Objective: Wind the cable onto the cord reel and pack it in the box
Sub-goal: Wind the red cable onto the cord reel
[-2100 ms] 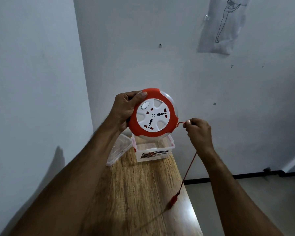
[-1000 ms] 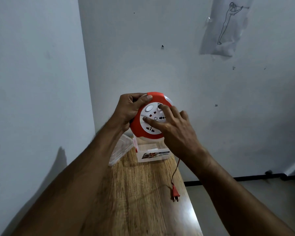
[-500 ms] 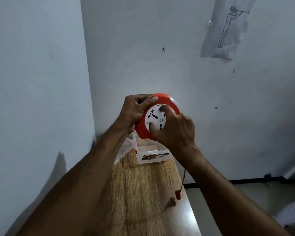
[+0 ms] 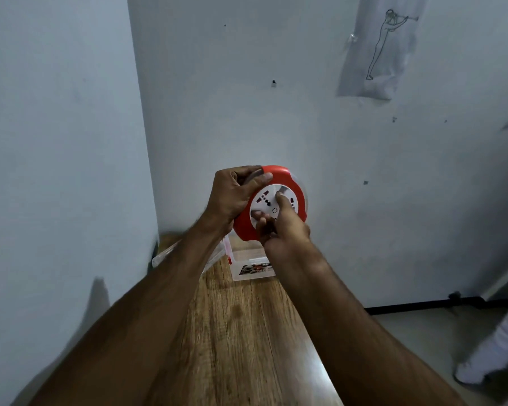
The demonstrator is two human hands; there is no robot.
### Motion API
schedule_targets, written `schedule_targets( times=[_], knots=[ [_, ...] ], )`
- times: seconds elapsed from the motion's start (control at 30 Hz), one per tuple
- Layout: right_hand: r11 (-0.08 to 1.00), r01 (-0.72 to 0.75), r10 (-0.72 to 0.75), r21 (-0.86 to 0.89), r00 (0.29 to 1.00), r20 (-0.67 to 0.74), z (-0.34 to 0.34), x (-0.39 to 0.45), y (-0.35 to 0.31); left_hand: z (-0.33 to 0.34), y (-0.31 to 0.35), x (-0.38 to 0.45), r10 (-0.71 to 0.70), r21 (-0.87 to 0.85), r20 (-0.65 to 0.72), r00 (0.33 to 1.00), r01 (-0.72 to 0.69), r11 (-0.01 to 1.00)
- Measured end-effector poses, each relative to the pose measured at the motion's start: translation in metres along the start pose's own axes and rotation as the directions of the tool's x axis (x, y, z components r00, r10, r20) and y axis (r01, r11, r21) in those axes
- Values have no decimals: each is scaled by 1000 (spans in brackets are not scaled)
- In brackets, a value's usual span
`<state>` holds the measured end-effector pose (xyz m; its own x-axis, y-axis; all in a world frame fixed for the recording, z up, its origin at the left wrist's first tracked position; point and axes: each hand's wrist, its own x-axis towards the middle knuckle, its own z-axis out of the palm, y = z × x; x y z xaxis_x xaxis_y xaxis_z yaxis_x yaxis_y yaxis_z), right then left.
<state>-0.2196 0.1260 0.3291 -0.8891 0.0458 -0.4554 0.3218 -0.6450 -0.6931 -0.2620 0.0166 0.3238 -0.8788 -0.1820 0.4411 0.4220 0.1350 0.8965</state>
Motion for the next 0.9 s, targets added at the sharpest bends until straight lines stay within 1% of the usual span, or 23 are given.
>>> schedule_targets(
  times=[0.03,0.07,0.13,0.17,0.2,0.23,0.27,0.3,0.33,0.37,0.4,0.43,0.47,0.5,0.53,0.6,0.67,0.77,0.9],
  knots=[
    [998,-48,46,52,999,25,1,-2,-2,-1,0,0,-7,-4,1,1000,7,1000],
    [995,-67,64,68,997,53,1,-5,-4,-3,1,1,-15,-10,1,1000,15,1000],
    [999,-48,48,-3,996,69,-2,-12,-5,-5,1,1,-29,-35,5,1000,29,999],
    [997,1,4,-72,998,71,-5,-15,-4,-6,2,1,-37,-60,6,999,37,998],
    [982,88,-78,-168,995,68,-9,-17,-2,-6,3,1,-45,-85,5,999,45,995],
    [931,230,-217,-284,973,79,-14,-19,1,-7,4,1,-50,-96,1,999,50,994],
    [789,435,-421,-435,897,132,-20,-17,5,-8,5,2,-50,-92,-5,999,49,995],
    [499,640,-633,-583,730,259,-26,-14,8,-10,5,3,-49,-77,-7,999,48,996],
    [106,752,-740,-651,497,453,-33,-8,8,-12,5,4,-50,-62,-6,999,50,997],
    [-249,750,-709,-613,290,643,-39,-2,5,-13,5,3,-53,-54,-1,999,53,997],
    [-490,684,-603,-541,182,776,-43,2,2,-14,4,3,-60,-48,6,998,60,997],
    [-615,623,-487,-483,181,854,-46,4,-2,-14,4,2,-70,-42,16,997,71,997],
    [-677,584,-393,-447,227,891,-49,6,-4,-14,2,2,-80,-37,26,996,81,996],
    [-709,561,-329,-428,274,904,-52,8,-6,-13,1,2,-86,-34,34,996,87,996],
    [-730,547,-285,-410,301,910,-54,9,-8,-12,0,2,-90,-32,42,995,91,995],
    [-781,510,-220,-360,314,923,-56,11,-10,-12,-1,1,-97,-19,53,994,99,995],
    [-818,463,-209,-342,314,926,-57,10,-13,-11,0,-1,-99,-21,67,993,101,995],
    [-864,378,-237,-332,278,931,-55,11,-16,-7,3,-3,-98,-33,85,992,101,994],
    [-836,397,-311,-378,224,924,-51,15,-20,-5,5,-3,-103,-56,72,992,108,993]
  ],
)
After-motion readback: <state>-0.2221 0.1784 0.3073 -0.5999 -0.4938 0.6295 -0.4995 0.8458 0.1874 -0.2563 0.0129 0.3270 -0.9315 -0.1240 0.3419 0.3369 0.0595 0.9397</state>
